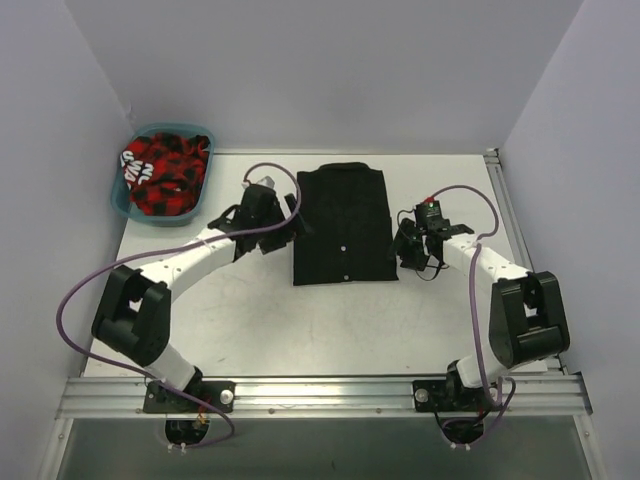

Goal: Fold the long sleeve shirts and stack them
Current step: Fold the shirt

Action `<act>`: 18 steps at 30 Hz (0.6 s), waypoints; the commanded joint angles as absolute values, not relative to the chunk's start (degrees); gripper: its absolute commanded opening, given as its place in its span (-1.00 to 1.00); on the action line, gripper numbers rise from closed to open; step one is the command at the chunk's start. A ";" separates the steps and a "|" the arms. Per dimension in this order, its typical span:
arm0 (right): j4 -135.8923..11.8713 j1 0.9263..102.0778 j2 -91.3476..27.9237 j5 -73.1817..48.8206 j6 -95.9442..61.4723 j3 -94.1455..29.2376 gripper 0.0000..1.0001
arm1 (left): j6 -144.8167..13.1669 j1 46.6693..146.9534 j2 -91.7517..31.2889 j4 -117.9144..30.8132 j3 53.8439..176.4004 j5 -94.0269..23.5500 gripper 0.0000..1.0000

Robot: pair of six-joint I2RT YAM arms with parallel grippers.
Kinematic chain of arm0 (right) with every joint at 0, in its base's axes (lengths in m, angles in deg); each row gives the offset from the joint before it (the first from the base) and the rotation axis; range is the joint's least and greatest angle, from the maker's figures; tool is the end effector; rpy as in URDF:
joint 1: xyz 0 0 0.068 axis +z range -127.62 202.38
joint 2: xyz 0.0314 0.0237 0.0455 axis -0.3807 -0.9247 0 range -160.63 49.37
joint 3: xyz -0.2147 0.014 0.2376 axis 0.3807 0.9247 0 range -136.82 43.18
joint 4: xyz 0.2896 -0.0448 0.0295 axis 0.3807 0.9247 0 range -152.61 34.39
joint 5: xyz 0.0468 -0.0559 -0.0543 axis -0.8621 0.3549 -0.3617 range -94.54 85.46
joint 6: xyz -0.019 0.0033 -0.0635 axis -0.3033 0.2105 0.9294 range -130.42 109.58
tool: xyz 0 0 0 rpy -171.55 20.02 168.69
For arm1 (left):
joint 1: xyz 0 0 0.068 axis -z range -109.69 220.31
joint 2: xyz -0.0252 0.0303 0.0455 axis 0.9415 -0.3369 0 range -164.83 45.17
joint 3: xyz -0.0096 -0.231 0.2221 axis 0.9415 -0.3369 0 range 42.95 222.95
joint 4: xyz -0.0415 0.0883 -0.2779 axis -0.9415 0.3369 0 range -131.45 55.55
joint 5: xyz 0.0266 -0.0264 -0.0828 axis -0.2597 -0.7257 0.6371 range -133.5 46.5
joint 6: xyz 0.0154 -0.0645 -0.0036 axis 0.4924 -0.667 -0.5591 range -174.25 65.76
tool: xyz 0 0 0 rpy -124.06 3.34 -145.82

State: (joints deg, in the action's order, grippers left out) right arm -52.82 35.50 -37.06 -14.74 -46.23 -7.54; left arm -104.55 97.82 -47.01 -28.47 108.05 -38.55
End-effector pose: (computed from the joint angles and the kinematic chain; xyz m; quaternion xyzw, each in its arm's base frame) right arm 0.3398 0.0888 0.2216 0.1483 0.9105 0.2311 0.3092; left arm 0.3574 -0.1912 0.2710 -0.1611 0.8914 -0.2953 0.3036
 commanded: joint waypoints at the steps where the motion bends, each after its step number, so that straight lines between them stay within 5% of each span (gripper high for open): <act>1: -54.34 35.65 -39.04 -12.80 -46.54 -9.03 -0.09 | -97.58 100.89 -46.32 -23.26 103.43 -45.06 0.94; 13: -58.56 35.74 -42.39 -15.26 -48.48 -2.80 -0.50 | -99.85 105.91 -51.77 -24.13 99.91 -44.82 0.93; 18: -59.00 35.74 -39.32 -15.09 -48.04 1.60 -0.91 | -101.97 106.17 -51.60 -26.06 96.49 -43.50 0.93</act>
